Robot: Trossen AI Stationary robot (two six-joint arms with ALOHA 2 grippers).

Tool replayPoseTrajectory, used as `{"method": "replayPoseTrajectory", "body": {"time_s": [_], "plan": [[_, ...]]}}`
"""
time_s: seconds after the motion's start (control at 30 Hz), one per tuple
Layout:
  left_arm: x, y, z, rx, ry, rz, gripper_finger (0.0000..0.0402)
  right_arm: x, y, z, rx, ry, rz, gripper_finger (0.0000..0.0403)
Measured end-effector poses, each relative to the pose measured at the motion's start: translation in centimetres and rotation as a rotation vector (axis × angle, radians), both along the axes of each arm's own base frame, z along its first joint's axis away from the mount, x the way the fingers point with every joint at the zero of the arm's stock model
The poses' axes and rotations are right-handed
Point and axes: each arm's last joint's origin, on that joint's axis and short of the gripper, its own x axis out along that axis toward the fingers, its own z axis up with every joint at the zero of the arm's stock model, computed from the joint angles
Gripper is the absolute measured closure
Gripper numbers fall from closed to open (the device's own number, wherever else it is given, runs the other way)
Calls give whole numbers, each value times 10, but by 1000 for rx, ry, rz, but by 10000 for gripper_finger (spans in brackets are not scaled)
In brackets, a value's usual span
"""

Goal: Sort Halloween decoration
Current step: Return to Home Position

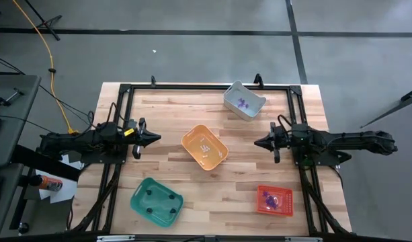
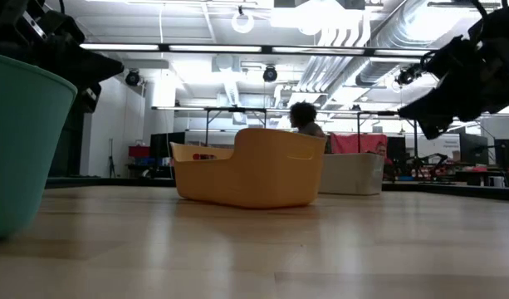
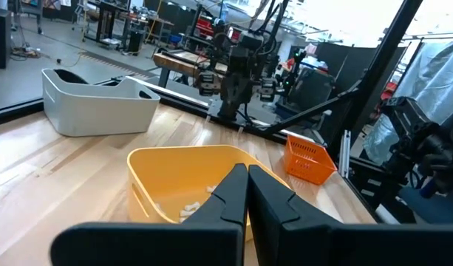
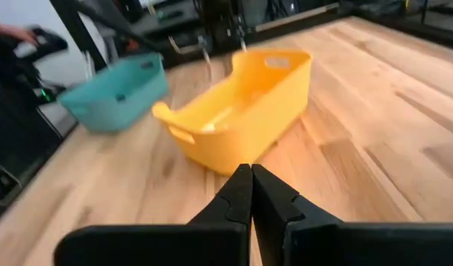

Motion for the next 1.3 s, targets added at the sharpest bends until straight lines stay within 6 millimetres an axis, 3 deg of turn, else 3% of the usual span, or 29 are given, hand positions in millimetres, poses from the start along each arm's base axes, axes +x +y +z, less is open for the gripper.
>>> {"method": "replayPoseTrajectory", "body": {"time_s": [0.37,0.83,1.3], "plan": [[0,0,0,0,0,0,401,-3,0,-8,1,88,2,403],[0,0,0,0,-6,-1,401,-21,4,33,-38,-375,22,402],[0,0,0,0,-5,-1,401,-21,7,29,-28,-331,64,402]]}}
